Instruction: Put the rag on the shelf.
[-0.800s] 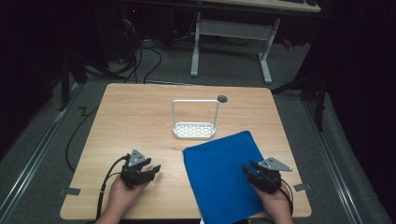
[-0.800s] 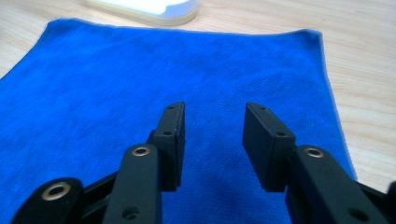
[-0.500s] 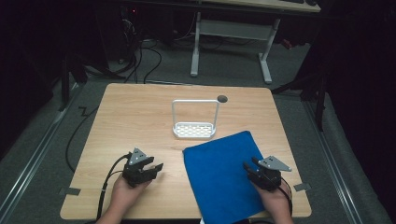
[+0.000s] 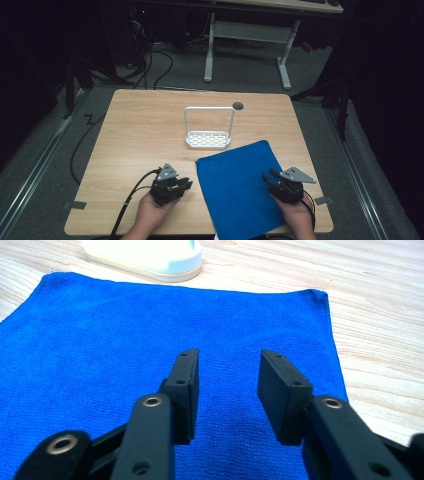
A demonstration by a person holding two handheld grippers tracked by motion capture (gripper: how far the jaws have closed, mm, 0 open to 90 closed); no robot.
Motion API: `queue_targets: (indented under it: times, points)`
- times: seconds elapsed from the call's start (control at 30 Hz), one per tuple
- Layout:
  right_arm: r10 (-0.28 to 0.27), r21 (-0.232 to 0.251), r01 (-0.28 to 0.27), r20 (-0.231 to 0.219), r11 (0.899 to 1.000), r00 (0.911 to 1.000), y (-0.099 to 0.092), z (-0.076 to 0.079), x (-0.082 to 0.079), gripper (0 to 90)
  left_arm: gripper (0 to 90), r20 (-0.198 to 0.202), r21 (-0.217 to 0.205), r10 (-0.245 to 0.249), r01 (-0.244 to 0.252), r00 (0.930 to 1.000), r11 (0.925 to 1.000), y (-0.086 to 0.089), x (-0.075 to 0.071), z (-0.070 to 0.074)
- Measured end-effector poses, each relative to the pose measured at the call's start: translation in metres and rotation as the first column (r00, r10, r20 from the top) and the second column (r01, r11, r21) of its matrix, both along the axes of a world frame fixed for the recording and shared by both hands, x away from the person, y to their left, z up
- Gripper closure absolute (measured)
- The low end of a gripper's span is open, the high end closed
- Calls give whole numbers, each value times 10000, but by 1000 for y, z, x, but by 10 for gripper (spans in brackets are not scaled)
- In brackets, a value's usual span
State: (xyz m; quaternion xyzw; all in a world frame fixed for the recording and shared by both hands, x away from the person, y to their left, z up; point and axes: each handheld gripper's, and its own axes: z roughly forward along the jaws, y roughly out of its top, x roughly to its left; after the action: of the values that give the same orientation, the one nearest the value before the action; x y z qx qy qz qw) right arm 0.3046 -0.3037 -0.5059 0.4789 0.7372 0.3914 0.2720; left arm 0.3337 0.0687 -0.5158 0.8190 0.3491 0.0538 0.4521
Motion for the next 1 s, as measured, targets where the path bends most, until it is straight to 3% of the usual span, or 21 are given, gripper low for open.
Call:
queue_targets:
  times: [0.1,0.13,0.17,0.3,0.4,0.57,0.7,0.73,0.83,0.87,0.9,1.0]
  points:
    - [-15,-25,15,-35,10000,10000,-1,0,0,667,885,-20,126,-838,839,9965,9964,-27,-10,1]
    - [13,-18,-13,-67,10000,10000,-2,0,-1,684,895,-162,297,-1399,1403,9900,9897,-41,-18,-2]
    - [14,-1,-14,-73,10000,10000,-2,0,-1,696,895,-162,297,-1399,1403,9900,9897,-41,-18,-2]
    - [73,-35,-74,-62,10000,10000,-3,1,0,729,895,-46,1182,-2246,2235,9745,9675,-65,-33,-11]
    - [67,-24,-68,-22,10000,10000,-3,1,-1,753,898,-30,1272,-2305,2290,9731,9651,-65,-33,-13]
    - [84,13,-84,-33,10000,10000,-4,2,-2,774,897,-151,1213,-2087,2090,9779,9704,-46,-30,-13]
    - [183,101,-182,-89,9998,9998,-3,2,-3,790,892,-140,1342,-1526,1531,9882,9791,-14,-27,-12]
    - [183,101,-182,-89,9998,9998,-3,2,-3,790,890,-140,1342,-1526,1531,9882,9791,-14,-27,-12]
    - [299,115,-297,-160,9995,9994,-1,2,-4,818,889,-387,1227,-900,942,9952,9880,21,-25,-13]
    - [299,115,-297,-160,9995,9994,-1,2,-4,818,888,-387,1227,-900,942,9952,9880,21,-25,-13]
    - [426,101,-423,-283,9991,9987,1,1,-3,828,888,-497,1154,-531,586,9974,9916,40,-24,-13]
    - [580,88,-577,-424,9983,9974,5,-2,-1,835,877,-625,1129,-162,232,9979,9933,55,-22,-12]
